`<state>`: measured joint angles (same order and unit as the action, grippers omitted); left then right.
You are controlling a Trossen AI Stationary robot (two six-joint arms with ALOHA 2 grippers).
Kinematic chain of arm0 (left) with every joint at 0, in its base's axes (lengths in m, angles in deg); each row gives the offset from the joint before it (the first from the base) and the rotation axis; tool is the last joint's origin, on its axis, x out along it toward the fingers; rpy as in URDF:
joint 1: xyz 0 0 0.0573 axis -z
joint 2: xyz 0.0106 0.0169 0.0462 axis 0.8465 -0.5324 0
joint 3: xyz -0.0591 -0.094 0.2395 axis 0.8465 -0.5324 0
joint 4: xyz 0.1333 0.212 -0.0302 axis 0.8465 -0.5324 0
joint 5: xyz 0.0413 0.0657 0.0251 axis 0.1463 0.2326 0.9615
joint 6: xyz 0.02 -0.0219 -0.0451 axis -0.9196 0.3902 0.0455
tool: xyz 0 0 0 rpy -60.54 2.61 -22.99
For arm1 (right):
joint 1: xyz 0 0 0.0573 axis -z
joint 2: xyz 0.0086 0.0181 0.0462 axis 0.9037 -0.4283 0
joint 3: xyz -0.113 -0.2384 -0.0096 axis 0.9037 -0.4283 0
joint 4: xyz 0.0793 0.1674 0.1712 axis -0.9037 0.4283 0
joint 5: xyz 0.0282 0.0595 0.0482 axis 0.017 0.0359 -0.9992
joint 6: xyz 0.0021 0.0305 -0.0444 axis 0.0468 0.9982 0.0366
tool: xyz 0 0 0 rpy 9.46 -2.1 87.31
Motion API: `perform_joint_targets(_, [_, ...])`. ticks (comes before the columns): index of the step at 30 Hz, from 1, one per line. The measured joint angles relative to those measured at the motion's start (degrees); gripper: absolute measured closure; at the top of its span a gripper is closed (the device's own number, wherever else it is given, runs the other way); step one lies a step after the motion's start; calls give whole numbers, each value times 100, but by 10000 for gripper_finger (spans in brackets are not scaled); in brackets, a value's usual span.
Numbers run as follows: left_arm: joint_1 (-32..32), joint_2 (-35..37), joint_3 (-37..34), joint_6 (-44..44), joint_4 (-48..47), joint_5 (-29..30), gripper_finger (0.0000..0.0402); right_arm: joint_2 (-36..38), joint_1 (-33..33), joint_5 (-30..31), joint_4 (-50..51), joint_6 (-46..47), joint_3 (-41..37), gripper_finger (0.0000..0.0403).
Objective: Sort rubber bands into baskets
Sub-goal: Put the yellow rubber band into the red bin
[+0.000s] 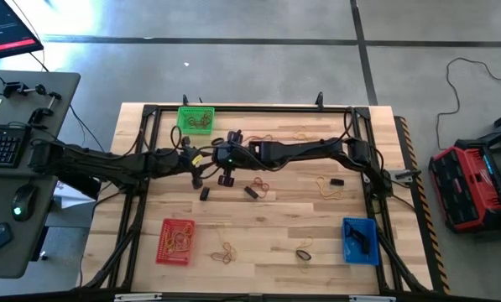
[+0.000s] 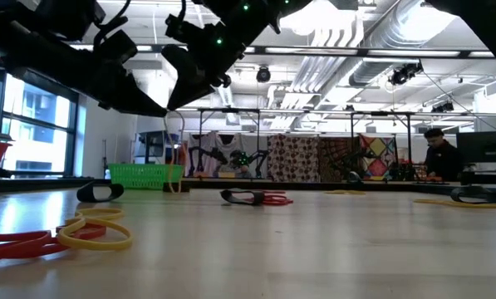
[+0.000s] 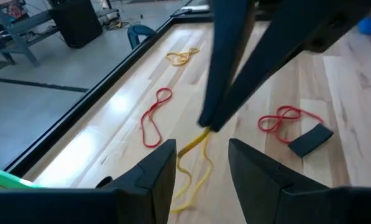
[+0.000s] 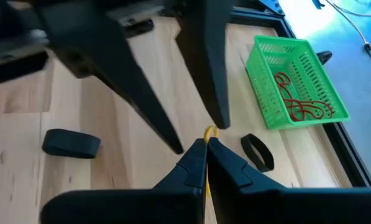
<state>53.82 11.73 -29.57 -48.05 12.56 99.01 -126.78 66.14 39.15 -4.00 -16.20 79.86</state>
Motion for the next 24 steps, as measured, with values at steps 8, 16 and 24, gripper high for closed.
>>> perform_joint_targets(8, [0,-176,0,-2,29,149,268,0,-112,-38,13,-62,0,403])
perform_joint_targets(16, [96,-173,0,-192,29,59,332,0,-125,-38,6,-62,0,403])
perform_joint_targets(24, [301,-173,0,-410,44,14,395,0,-125,7,-74,-64,0,403])
